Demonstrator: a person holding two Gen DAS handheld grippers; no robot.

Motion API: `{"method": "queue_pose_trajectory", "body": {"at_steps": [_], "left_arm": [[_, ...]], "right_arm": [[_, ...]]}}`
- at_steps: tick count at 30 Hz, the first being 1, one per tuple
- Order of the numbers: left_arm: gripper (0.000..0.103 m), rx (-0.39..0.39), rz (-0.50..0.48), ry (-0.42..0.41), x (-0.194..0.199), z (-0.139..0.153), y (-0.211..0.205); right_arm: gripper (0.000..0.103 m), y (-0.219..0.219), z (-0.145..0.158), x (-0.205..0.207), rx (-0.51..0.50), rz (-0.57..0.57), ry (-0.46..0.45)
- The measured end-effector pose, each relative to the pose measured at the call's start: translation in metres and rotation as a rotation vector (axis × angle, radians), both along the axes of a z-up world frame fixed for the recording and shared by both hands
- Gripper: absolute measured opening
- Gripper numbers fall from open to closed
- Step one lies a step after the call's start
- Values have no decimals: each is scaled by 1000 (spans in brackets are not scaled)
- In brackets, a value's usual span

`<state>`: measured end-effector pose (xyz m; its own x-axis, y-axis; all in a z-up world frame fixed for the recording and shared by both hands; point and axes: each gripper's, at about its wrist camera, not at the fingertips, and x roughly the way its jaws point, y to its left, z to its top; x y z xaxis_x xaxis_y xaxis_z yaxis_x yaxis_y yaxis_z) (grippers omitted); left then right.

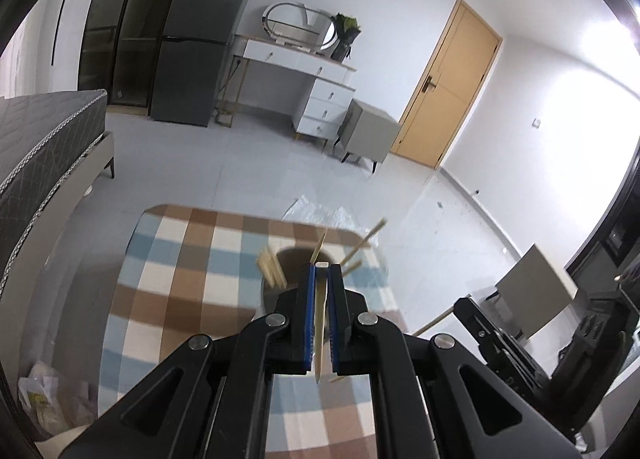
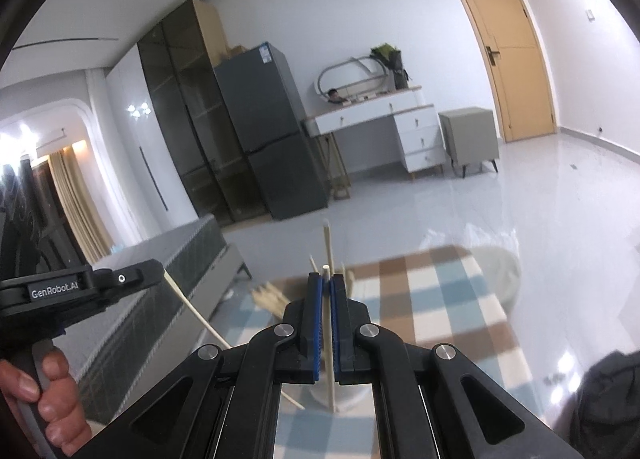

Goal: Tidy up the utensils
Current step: 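Hold the chopstick with the right gripper above the caddy opening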

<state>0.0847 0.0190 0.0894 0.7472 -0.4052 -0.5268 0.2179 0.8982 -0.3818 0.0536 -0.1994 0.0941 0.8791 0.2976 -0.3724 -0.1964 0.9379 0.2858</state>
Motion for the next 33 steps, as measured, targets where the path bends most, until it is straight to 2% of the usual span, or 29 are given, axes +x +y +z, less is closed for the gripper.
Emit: {"method": "queue_pose_trajectory", "body": {"at_steps": [8,13,20,28,33], "left_arm": [[1,-3,-3,-60,30,31,-3],[1,23,7,-88,59,39,-2],[1,103,8,-103,84,22,-9],[1,107,-6,-20,102,-22,-11],[1,108,-27,15,99,-36,-14]], "right_arm": [[3,12,39,39,-4,18,-86],[3,21,46,64,-23,28,-115],[3,27,30,89,-45,39,-107],[3,28,-3,102,-72,55,-55],[3,31,-29,99,-98,71,-15]]}}
